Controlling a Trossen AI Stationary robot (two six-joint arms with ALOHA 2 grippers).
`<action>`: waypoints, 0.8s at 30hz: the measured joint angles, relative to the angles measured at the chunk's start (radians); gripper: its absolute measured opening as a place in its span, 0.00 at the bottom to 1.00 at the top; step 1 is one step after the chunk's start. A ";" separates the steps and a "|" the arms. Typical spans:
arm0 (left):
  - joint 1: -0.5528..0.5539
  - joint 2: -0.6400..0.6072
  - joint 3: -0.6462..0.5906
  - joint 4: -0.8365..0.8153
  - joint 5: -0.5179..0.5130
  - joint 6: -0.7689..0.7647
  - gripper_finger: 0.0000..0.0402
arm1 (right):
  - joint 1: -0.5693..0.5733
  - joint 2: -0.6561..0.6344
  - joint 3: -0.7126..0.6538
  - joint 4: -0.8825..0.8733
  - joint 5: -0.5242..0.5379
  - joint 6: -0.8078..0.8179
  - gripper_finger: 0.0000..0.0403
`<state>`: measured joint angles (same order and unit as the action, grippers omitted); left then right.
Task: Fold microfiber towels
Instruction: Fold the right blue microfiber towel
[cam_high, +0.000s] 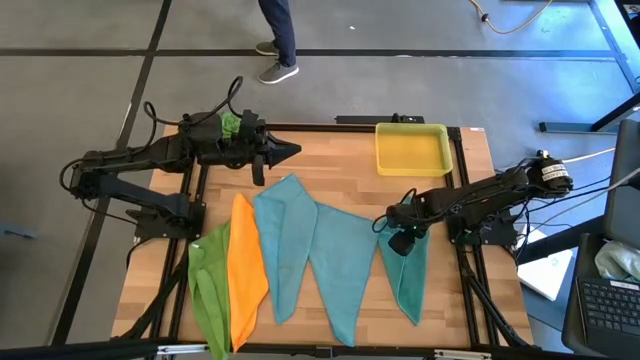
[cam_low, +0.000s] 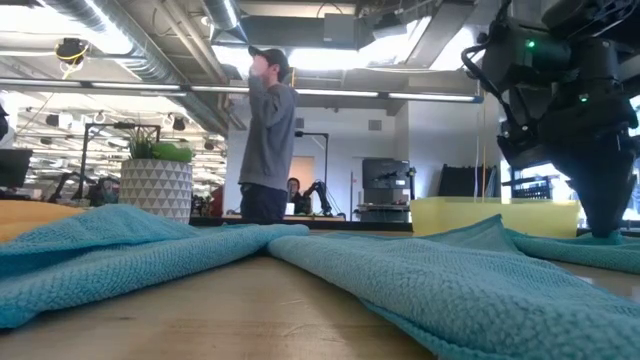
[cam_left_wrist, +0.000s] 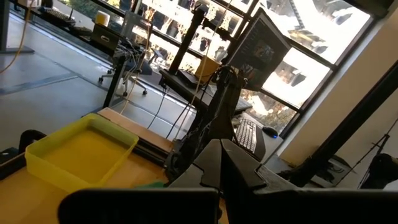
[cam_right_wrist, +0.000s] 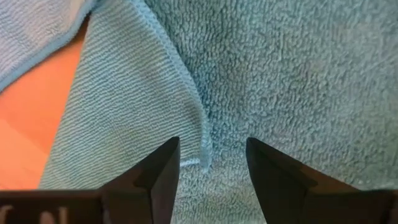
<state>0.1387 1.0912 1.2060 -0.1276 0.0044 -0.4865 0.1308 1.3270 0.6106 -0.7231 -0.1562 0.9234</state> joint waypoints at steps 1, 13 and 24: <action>0.000 0.000 0.000 0.000 0.000 0.000 0.00 | 0.007 0.000 0.000 0.000 0.001 0.015 0.46; 0.000 0.000 0.000 0.000 -0.021 0.002 0.00 | 0.065 0.000 0.000 0.017 0.048 0.019 0.39; 0.000 0.000 0.000 0.000 -0.022 0.002 0.00 | 0.065 0.000 0.000 0.022 0.058 0.015 0.31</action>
<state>0.1390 1.0912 1.2060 -0.1277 -0.0174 -0.4843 0.1963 1.3268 0.6106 -0.7008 -0.0978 0.9386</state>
